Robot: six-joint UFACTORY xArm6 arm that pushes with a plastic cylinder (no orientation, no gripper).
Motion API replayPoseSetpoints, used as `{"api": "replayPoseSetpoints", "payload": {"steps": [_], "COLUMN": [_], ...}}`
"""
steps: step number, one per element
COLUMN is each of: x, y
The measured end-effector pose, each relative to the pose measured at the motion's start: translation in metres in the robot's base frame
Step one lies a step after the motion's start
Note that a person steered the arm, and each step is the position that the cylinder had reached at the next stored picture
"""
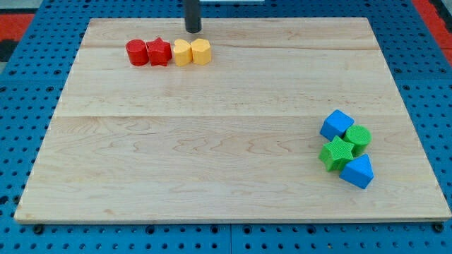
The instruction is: Separate the yellow blocks from each other
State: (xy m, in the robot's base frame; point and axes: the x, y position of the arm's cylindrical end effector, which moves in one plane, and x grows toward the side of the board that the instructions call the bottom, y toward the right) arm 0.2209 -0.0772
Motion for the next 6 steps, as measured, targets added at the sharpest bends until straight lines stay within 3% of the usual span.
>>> {"api": "replayPoseSetpoints", "payload": {"steps": [4,6], "x": [0.049,0.072], "y": [0.002,0.037]}}
